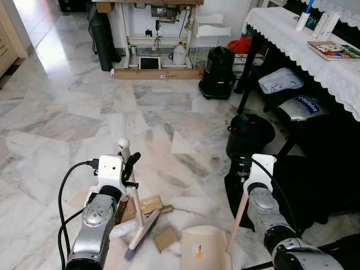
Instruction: Sweep floor
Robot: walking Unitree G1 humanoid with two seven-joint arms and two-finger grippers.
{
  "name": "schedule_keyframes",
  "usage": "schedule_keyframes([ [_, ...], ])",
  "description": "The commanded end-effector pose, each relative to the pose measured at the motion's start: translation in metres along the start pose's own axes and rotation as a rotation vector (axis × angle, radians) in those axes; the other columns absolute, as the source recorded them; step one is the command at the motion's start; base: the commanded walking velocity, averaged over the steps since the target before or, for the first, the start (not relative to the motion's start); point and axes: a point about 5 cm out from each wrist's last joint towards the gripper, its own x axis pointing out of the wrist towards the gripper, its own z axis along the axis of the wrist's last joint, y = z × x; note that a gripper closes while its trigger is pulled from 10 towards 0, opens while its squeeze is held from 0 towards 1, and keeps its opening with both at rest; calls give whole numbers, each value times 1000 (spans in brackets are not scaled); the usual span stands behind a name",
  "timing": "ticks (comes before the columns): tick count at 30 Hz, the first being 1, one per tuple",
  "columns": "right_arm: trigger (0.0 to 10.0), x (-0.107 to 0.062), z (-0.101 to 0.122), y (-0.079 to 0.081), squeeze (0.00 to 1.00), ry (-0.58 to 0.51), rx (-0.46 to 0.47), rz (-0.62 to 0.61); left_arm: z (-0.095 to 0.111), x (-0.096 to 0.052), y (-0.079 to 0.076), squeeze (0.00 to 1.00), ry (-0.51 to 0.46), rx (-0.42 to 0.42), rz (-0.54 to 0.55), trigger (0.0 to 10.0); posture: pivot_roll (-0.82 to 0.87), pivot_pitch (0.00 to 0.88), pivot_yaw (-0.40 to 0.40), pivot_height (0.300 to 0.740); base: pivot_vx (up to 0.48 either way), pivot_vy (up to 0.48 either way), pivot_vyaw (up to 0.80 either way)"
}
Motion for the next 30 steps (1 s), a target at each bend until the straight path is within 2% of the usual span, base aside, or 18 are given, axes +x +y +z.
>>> schedule_keyframes([
  [1, 10000, 1, 4, -1, 0, -28, -28, -4, 5, 2, -3, 0, -14, -2, -19, 10000, 34, 36, -60, 740, 0, 0, 0],
  [14, 10000, -4, -11, -1, 0, 25, -41, 0, 1, 2, -5, 0, 18, -5, -44, 10000, 39, 37, -56, 740, 0, 0, 0],
  [19, 10000, -3, -7, -1, 0, -4, 2, -10, -2, 1, -6, 0, 36, -4, -58, 10000, 39, 37, -56, 740, 0, 0, 0],
  [23, 10000, -1, 5, 1, 0, -67, 58, -3, -2, 2, -6, 0, 42, -6, -64, 10000, 41, 31, -54, 740, 0, 0, 0],
  [30, 10000, -1, 7, 4, 0, -75, 51, 3, -2, 2, -7, 0, 46, -5, -71, 10000, 46, 27, -54, 740, 0, 0, 0],
])
